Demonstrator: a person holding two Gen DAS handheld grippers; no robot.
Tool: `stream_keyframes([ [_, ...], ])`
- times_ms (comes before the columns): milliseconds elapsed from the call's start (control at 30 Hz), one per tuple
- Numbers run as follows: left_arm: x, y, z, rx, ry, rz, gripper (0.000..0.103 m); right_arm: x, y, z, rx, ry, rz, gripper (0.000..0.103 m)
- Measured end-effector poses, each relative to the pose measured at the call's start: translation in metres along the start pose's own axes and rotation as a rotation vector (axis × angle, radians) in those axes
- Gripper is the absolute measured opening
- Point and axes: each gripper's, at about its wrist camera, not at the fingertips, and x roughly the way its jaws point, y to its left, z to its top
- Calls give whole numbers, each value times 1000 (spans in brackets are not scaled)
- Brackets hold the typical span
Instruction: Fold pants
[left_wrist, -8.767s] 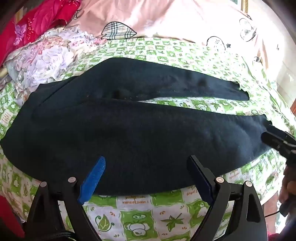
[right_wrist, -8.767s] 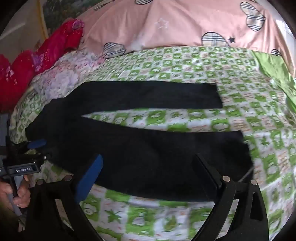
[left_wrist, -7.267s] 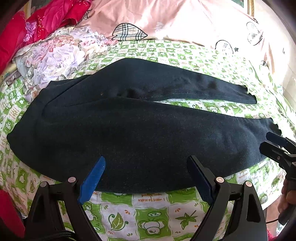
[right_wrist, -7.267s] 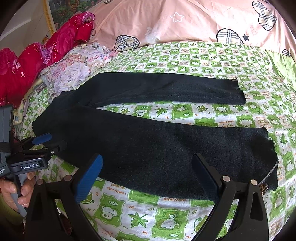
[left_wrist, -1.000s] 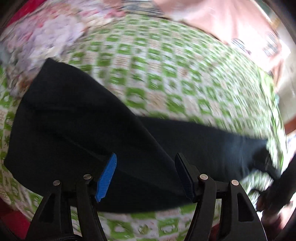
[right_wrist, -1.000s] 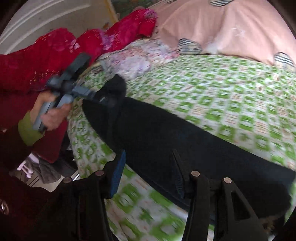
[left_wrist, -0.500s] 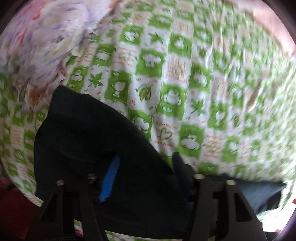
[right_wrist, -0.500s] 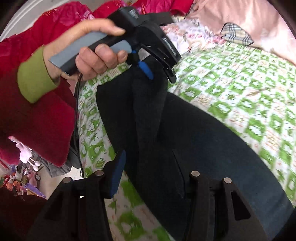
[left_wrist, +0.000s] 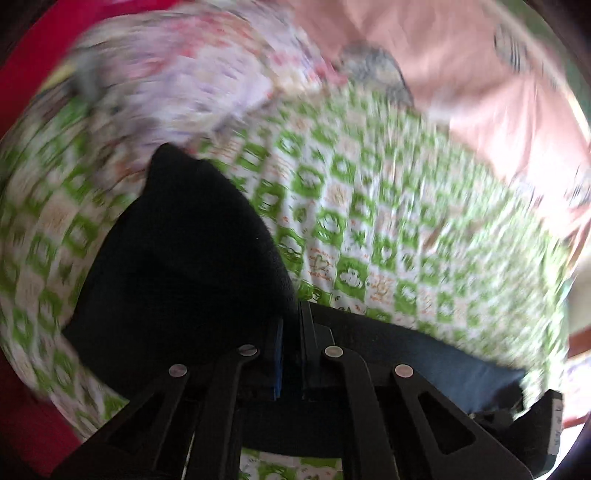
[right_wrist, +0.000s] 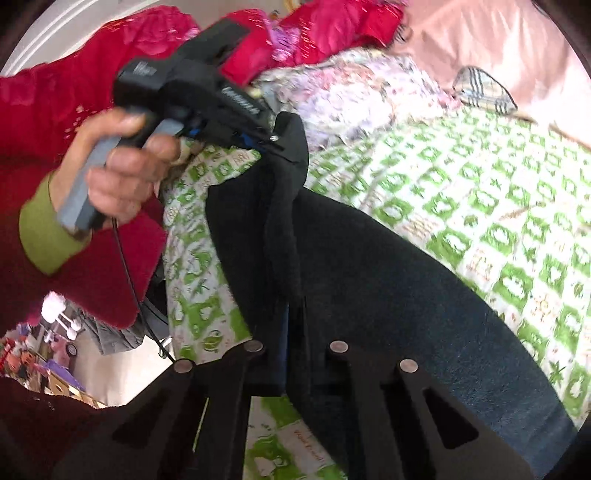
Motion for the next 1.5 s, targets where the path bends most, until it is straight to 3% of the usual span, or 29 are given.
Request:
stream_keyframes([
  [100,-18,12,-26,-81,-81,-43,4,0,14,-2,-58,9,-31,7],
  [267,-31,39,-69,-168,-151,-100,4,-1,28,-7,-107,18,-54,7],
  [533,-11,78,-106,-253,-142,-141,4,11,30,-9,-77,67,-121,8],
  [600,-8,79,-107,-261,-140,-153,4,13,33,-7,-70,55,-119,22],
  [633,-7,79,-107,-258,-139,-162,4,16,36,-7,-74,52,-125,48],
  [667,-8,79,-107,-255,-136,-168,4,18,38,-6,-80,50,-136,66],
  [700,-7,79,-105,-254,-135,-171,4,21,42,-5,-94,39,-141,67],
  [933,-3,89,-97,-285,-127,-168,11,54,54,-1,-149,93,-171,63],
  [1000,0,94,-96,-308,-124,-176,11,64,55,-1,-173,114,-199,52],
  [1133,5,102,-94,-324,-123,-167,8,75,47,0,-159,144,-245,9],
  [1300,-13,100,-106,-283,-170,-163,6,47,57,9,-163,85,-189,7],
  [1500,-2,111,-114,-283,-148,-162,6,64,57,4,-148,153,-177,10],
])
